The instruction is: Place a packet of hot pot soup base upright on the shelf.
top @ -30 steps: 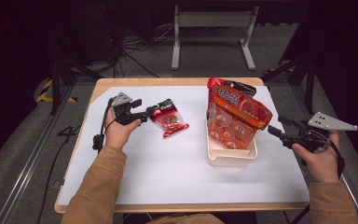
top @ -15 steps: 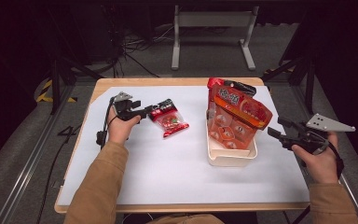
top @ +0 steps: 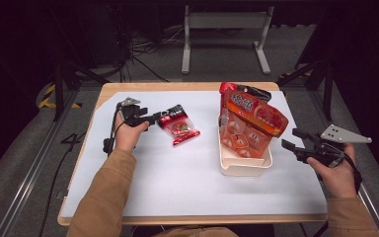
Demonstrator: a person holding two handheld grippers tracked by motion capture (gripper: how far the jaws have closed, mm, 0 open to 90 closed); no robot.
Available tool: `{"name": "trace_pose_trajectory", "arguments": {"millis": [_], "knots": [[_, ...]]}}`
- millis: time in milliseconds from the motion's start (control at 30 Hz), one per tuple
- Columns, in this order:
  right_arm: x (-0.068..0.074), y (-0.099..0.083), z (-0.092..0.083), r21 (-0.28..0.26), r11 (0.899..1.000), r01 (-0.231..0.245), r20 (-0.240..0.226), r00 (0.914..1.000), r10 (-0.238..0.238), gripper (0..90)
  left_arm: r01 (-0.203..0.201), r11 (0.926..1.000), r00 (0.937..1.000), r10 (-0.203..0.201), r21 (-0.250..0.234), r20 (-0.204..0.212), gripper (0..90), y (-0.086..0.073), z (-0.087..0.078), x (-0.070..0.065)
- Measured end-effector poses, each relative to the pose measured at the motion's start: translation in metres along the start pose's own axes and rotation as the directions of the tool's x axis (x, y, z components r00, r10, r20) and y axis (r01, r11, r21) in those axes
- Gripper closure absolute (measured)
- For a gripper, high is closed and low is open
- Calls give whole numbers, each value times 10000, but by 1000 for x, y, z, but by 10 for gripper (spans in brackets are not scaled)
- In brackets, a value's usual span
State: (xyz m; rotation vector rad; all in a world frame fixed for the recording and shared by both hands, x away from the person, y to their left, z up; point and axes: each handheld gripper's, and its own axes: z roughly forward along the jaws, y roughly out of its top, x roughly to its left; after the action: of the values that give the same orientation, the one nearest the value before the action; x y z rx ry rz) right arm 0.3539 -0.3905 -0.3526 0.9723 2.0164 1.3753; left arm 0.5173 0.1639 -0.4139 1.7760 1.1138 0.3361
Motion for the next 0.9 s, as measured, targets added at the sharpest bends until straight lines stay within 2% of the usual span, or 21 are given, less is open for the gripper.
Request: {"name": "trace_pose_trajectory", "arguments": {"millis": [67,167,233,300,333,467,567,733,900], "knots": [[-1,-1,1,-12,10000,-29,-8,10000,29,371,-1,10000,10000,1,-81,-15,315,2,-3,-2],[-1,-1,3,-15,10000,-78,-59,10000,78,369,-209,9991,9997,215,359,-144,314,9,-4,-4],[0,0,6,32,10000,-19,-101,9999,19,367,-412,9985,9989,420,367,-211,319,16,-6,-8],[1,0,10,80,10000,17,-173,9998,-16,363,-440,9985,9987,448,341,-229,310,20,-4,-9],[1,0,11,118,9999,30,-182,9998,-27,362,-443,9983,9984,456,382,-335,302,24,0,-9],[1,0,13,139,9999,64,-177,9998,-61,358,-408,9981,9986,423,470,-315,293,25,12,-7],[-1,-2,13,197,9998,-27,-118,9999,29,354,-282,9981,9993,296,551,-247,295,23,23,-1],[-5,-5,11,232,9997,-116,-30,9999,117,354,13,9984,9995,5,569,-312,296,20,34,7],[-7,-8,9,260,9994,-226,44,9997,225,351,291,9976,9995,-282,620,-152,295,14,42,12]]}}
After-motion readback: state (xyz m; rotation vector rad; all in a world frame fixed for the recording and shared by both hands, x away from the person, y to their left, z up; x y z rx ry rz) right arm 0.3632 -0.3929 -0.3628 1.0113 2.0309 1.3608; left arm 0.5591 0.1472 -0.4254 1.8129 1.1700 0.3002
